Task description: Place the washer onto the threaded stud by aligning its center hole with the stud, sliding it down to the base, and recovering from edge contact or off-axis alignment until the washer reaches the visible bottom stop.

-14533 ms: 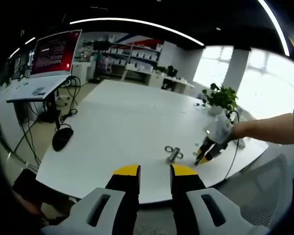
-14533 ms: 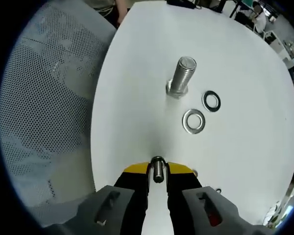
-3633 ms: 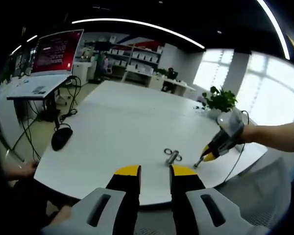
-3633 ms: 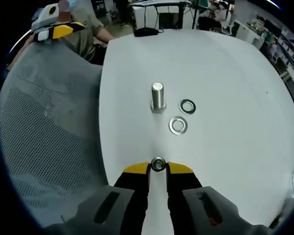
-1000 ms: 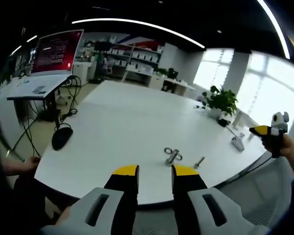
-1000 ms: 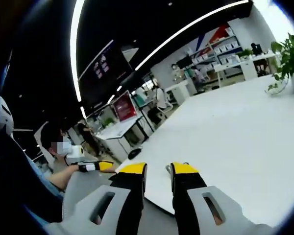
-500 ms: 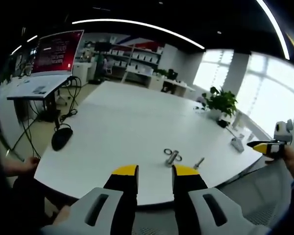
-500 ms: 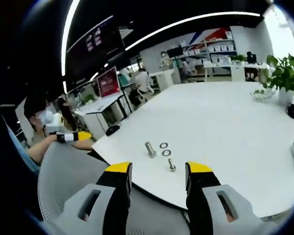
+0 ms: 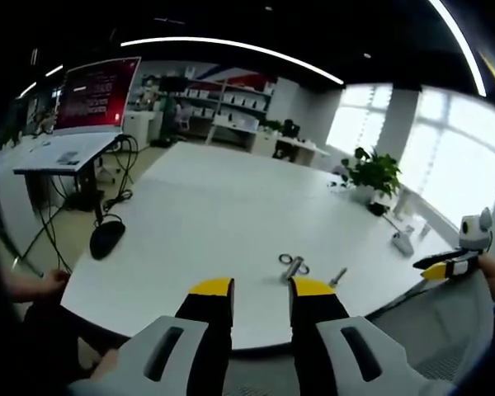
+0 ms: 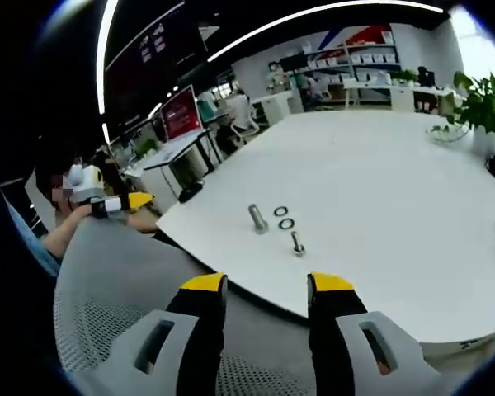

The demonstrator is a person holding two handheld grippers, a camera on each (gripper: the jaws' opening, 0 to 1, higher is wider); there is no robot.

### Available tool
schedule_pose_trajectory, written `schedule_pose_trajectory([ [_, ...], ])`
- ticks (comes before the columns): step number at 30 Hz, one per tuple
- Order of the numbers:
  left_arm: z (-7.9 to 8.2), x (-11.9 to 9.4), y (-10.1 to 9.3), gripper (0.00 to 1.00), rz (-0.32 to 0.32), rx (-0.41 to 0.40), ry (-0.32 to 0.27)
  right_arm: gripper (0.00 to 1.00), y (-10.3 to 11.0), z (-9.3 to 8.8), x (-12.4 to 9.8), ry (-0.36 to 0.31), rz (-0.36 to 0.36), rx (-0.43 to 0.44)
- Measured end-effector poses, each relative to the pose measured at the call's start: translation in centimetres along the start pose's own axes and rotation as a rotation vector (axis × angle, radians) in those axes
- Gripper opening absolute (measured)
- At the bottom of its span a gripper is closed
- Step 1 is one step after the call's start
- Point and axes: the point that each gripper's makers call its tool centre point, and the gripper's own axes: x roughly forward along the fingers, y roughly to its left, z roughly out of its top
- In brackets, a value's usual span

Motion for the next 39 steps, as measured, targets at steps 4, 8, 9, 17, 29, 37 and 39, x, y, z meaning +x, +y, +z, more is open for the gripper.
schedule_pose_trajectory([
  [4, 0.0, -0.1, 0.0, 0.24, -0.001, 0.001, -0.003, 0.37, -0.3, -0.1, 0.1, 0.017, -0.016, -0.035],
  [8, -0.2, 0.0, -0.1, 0.23, -0.004, 0.011, 0.01, 0.37, -0.3, -0.1, -0.1, 0.002, -0.015, -0.014],
  [9, -0.2, 0.0, -0.1, 0.24, -0.005, 0.011, 0.009, 0.37, -0.3, -0.1, 0.0, 0.002, -0.015, -0.014],
  [17, -0.4, 0.1, -0.2, 0.12, -0.019, 0.035, 0.026, 0.38, -1.4, 0.2, -0.1, -0.027, -0.042, 0.026],
  [29, 0.9, -1.0, 0.0, 0.0, 0.071, 0.407, 0.054, 0.38, -2.3, 0.0, -0.1, -0.018, -0.069, 0.011],
  [37, 3.3, -2.4, 0.3, 0.0, -0.009, 0.374, 0.119, 0.37, -2.1, -0.1, 0.1, -0.011, -0.053, 0.008],
  [39, 4.3, -2.2, 0.3, 0.0, -0.024, 0.392, 0.113, 0.37, -2.0, -0.1, 0.1, -0.012, -0.05, 0.014],
])
